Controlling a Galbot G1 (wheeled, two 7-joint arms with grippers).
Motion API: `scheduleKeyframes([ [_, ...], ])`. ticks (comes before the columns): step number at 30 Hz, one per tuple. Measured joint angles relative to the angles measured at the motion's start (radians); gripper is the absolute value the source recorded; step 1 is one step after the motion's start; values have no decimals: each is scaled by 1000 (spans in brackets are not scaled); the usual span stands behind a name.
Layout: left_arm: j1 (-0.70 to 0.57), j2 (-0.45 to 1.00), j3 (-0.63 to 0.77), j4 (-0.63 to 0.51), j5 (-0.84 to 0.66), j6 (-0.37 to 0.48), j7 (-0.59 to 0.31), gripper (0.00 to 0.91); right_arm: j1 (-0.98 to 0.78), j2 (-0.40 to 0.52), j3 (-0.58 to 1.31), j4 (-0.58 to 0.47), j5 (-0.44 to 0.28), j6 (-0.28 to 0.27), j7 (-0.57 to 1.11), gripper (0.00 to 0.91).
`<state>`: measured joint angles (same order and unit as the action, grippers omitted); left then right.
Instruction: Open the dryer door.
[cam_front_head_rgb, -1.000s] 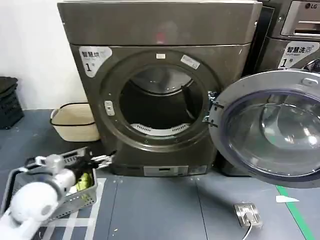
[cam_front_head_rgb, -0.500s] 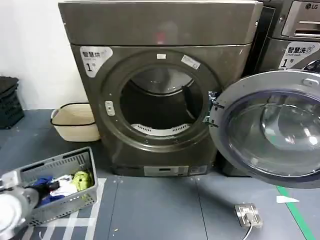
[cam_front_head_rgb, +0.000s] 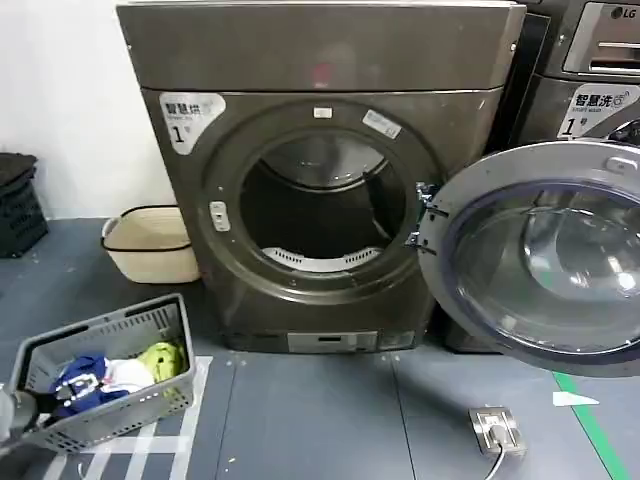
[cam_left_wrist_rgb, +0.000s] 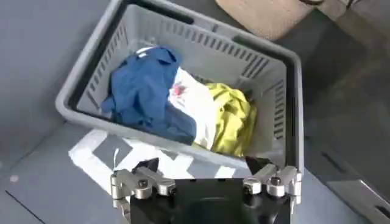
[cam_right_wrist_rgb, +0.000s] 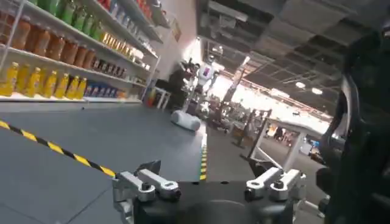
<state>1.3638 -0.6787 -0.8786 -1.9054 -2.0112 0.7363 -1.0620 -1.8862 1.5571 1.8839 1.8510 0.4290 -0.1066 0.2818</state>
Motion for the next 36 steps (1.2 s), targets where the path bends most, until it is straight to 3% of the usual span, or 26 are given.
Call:
scheduleKeyframes([
  [6,-38,27,6,14,-14,0,-15,907,-1,5,-9,-3,1,19,-4,907],
  [15,-187,83,88,44,-153,0,-141,907,4,14,-24,20,-3,25,-5,907],
  [31,-559,103,331,270,-209,0,-165,907,4,21,-30,29,-5,34,-8,907],
  [36,-601,96,365,310,-218,0,-174,907,4,20,-27,27,-5,34,-7,907],
])
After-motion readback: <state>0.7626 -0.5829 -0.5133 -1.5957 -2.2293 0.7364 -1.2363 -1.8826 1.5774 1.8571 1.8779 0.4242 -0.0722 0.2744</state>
